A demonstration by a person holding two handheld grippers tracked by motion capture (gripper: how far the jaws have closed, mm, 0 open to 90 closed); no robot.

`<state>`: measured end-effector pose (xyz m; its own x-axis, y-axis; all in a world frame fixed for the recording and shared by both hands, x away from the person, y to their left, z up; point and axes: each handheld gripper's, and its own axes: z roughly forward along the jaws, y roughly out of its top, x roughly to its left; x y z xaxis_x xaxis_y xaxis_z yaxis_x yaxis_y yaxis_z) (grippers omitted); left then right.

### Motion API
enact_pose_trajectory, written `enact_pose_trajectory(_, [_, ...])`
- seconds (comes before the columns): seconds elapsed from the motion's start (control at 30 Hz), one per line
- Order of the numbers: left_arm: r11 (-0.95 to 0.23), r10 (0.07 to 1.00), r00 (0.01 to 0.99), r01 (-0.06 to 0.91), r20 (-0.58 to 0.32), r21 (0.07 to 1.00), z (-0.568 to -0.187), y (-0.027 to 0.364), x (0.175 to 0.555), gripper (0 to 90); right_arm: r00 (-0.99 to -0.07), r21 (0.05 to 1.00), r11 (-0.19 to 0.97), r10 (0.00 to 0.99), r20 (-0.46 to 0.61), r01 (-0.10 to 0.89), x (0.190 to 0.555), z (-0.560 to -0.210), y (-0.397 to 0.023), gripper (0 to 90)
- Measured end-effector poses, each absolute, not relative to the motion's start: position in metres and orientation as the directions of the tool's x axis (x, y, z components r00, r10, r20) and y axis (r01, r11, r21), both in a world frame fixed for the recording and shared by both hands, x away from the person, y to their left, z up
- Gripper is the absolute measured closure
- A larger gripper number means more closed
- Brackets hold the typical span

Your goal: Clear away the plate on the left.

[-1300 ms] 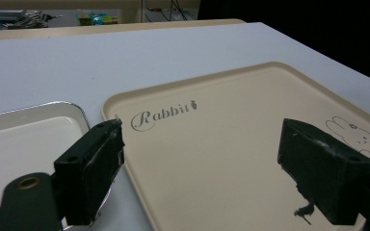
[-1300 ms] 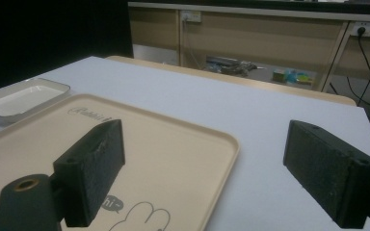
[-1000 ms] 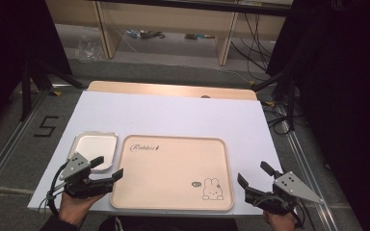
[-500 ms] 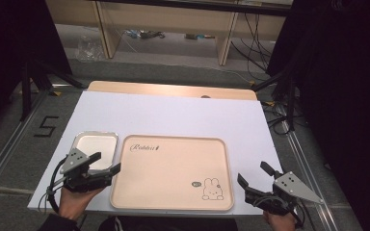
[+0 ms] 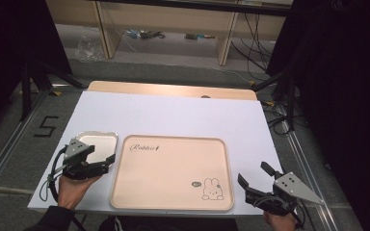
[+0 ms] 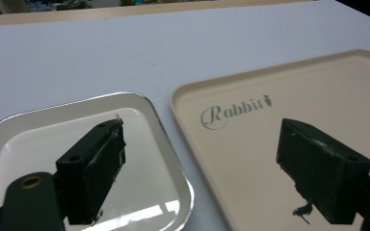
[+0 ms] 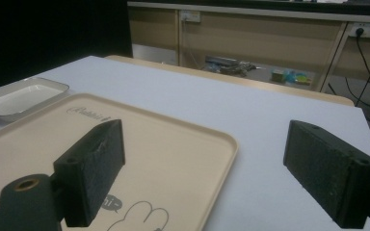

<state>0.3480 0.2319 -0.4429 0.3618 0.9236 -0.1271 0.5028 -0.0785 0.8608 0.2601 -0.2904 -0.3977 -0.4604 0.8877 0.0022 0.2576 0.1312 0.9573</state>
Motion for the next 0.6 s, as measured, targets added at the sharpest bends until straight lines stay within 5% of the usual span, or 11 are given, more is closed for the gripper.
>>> enact_pose_trajectory(0.6, [-0.040, 0.962, 0.244, 0.579, -0.126, 0.814, -0.453, 0.269, 0.373, 21.3, -0.461, 0.957, 0.132, 0.888, 0.002, 0.258, 0.260, -0.398, -0.290, 15.2])
